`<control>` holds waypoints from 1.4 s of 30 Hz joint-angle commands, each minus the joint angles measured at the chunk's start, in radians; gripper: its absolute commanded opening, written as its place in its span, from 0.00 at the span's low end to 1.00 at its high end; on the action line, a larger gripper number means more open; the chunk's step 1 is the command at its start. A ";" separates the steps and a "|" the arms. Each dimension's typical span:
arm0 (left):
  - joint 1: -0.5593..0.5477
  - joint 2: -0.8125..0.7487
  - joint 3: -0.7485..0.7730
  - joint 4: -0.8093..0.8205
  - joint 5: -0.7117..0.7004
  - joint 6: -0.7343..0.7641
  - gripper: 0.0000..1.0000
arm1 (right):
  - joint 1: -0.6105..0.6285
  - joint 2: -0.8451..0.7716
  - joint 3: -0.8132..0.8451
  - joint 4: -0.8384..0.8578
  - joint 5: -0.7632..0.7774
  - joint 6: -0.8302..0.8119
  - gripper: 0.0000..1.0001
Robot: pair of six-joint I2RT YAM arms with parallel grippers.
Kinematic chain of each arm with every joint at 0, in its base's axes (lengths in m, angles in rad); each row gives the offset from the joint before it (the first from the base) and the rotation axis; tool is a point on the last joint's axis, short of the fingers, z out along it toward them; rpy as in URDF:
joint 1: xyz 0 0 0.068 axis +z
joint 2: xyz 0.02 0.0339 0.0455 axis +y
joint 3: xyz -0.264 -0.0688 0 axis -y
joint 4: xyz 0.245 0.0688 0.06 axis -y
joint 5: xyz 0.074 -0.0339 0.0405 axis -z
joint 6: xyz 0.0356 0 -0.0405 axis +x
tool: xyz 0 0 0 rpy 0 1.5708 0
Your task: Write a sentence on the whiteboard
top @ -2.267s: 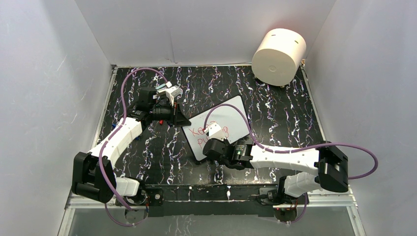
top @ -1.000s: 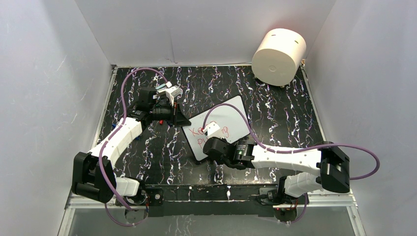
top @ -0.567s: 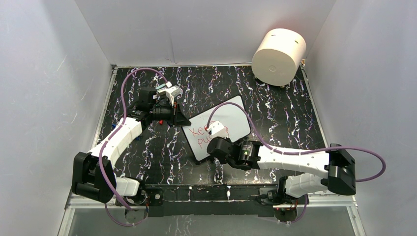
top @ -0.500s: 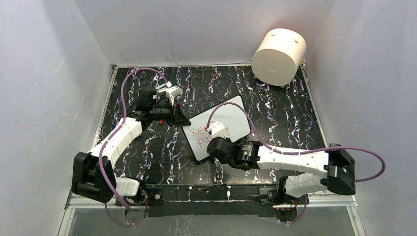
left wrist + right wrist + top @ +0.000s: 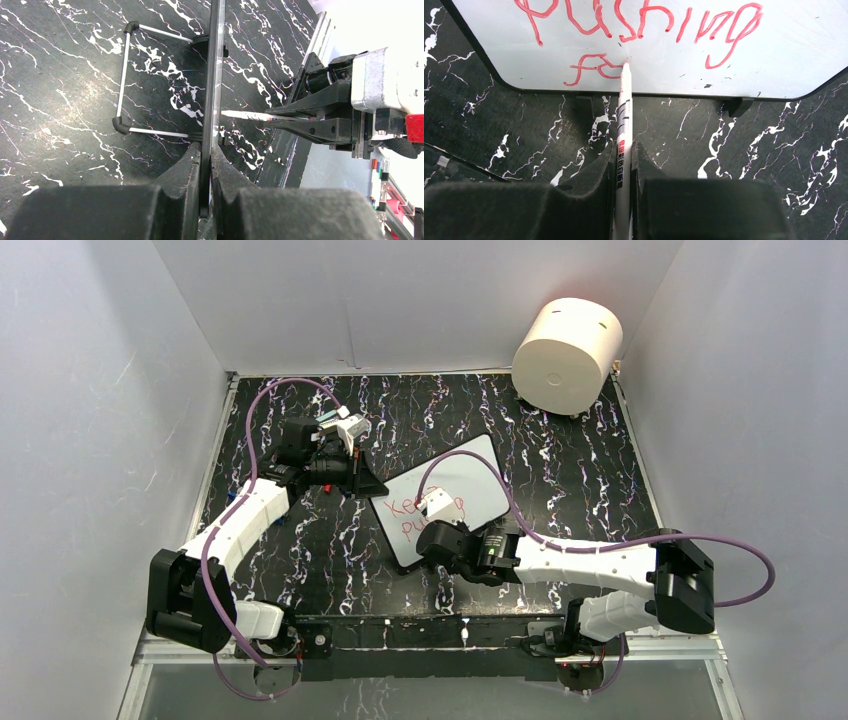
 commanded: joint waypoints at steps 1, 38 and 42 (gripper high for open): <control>-0.006 0.032 -0.016 -0.063 -0.123 0.024 0.00 | -0.006 0.005 0.006 0.028 0.041 0.009 0.00; -0.006 0.031 -0.017 -0.062 -0.125 0.024 0.00 | -0.017 0.046 -0.011 -0.030 -0.012 0.043 0.00; -0.008 0.031 -0.017 -0.062 -0.125 0.023 0.00 | -0.018 0.038 -0.020 -0.031 -0.018 0.052 0.00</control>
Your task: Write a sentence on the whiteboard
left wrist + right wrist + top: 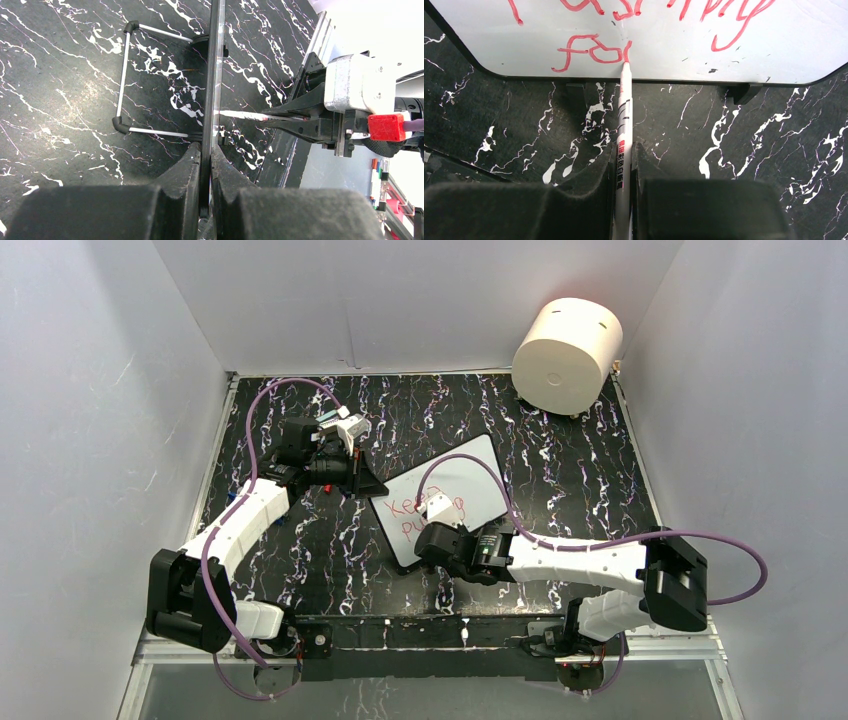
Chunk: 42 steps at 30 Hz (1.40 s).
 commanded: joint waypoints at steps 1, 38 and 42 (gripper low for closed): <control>-0.007 0.030 -0.016 -0.062 -0.125 0.023 0.00 | -0.006 -0.003 -0.022 0.011 0.008 0.026 0.00; -0.007 0.034 -0.016 -0.061 -0.118 0.024 0.00 | -0.014 -0.052 0.030 0.103 0.072 -0.048 0.00; -0.007 0.032 -0.017 -0.062 -0.121 0.023 0.00 | -0.021 -0.047 0.029 0.093 0.073 -0.042 0.00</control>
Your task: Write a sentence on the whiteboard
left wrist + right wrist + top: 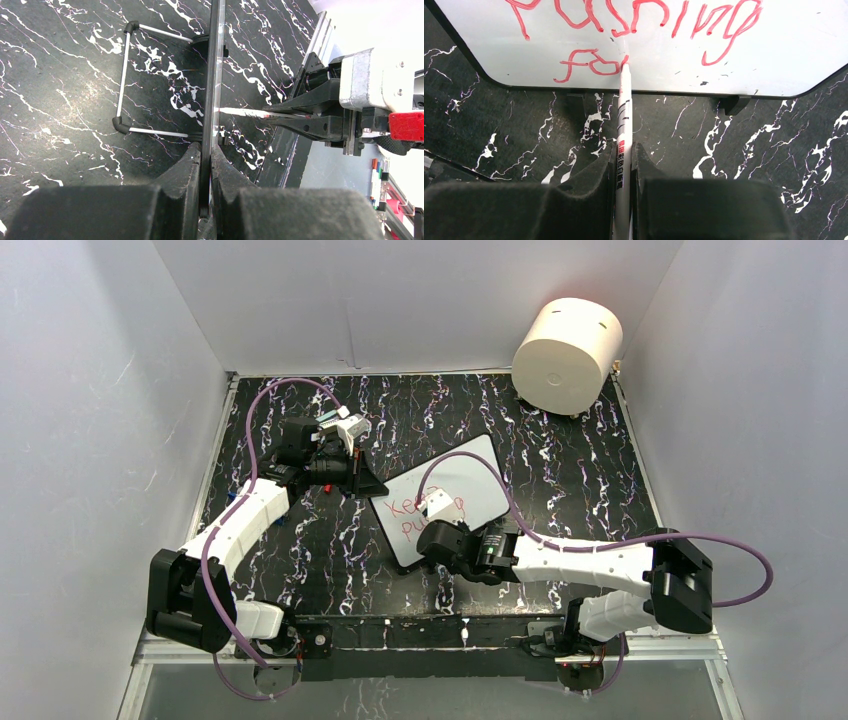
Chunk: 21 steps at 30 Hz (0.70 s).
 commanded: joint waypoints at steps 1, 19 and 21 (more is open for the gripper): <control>-0.007 0.032 -0.017 -0.063 -0.121 0.024 0.00 | -0.021 -0.020 0.039 0.048 0.048 0.006 0.00; -0.007 0.032 -0.017 -0.065 -0.130 0.024 0.00 | -0.034 -0.092 0.004 0.006 0.025 -0.002 0.00; -0.006 0.032 -0.016 -0.065 -0.131 0.025 0.00 | -0.038 -0.095 0.000 -0.006 0.022 -0.003 0.00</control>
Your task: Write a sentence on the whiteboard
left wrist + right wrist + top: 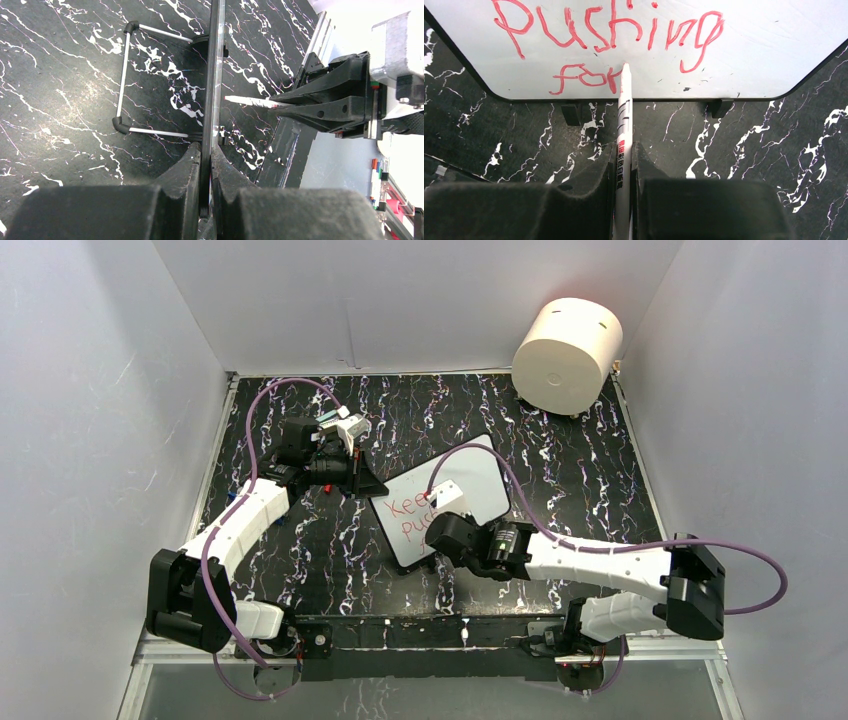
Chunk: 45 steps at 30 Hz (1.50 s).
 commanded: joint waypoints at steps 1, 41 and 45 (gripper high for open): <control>-0.007 0.032 -0.016 -0.065 -0.130 0.024 0.00 | -0.011 -0.037 -0.002 -0.004 0.014 -0.008 0.00; -0.006 0.041 -0.014 -0.065 -0.124 0.026 0.00 | -0.040 0.057 -0.011 -0.004 -0.066 -0.013 0.00; -0.007 0.039 -0.015 -0.065 -0.125 0.026 0.00 | -0.040 0.064 -0.010 -0.010 -0.068 -0.011 0.00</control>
